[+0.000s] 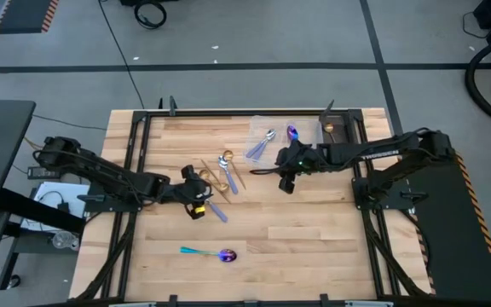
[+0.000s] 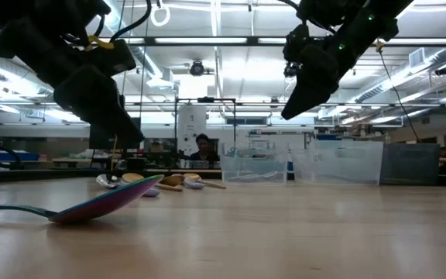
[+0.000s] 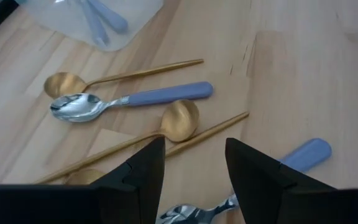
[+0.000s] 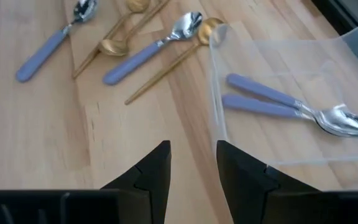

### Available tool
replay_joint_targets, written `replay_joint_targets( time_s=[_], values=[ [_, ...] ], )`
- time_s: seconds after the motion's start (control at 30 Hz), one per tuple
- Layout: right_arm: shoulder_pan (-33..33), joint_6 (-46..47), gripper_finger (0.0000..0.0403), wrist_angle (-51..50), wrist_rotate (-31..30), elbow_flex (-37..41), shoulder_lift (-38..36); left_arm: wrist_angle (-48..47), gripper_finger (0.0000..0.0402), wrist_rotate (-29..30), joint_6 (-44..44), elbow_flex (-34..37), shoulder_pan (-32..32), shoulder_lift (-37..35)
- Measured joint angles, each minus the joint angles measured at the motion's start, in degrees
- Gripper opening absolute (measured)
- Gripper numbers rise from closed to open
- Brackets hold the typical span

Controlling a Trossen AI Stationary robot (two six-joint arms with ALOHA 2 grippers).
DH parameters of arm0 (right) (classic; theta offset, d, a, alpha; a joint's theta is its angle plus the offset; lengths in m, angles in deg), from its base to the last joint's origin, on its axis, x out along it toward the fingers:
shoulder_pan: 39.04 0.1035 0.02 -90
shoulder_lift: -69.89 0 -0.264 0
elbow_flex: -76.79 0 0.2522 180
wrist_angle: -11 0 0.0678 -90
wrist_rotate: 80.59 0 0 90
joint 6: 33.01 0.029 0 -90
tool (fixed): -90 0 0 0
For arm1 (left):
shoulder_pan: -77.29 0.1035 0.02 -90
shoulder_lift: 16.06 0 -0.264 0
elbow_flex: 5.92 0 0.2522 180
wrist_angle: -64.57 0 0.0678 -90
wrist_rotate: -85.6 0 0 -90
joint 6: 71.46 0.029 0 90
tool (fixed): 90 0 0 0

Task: Sort silverware by color (type)
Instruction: Put the middle golden spoon into the black bin

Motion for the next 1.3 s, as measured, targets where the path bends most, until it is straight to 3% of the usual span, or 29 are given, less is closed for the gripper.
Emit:
replay_joint_targets(
  time_s=[0.5,0.73,1.0,1.3],
  values=[
    [3.35,0.00,0.0139,6.80,-0.32,0.02,0.90,13.23,0.0176,0.48,2.89,0.00,0.13,5.58],
    [4.62,-0.33,0.0139,7.41,-3.84,0.02,0.90,22.23,0.0176,0.86,7.66,0.07,1.55,10.94],
    [6.22,0.05,0.0138,7.54,-13.20,0.02,1.99,28.46,0.0176,0.88,9.08,0.02,3.28,16.86],
    [6.33,0.03,0.0136,9.10,-13.24,0.02,3.97,29.32,0.0176,0.82,15.25,-0.47,3.41,21.33]
  ],
)
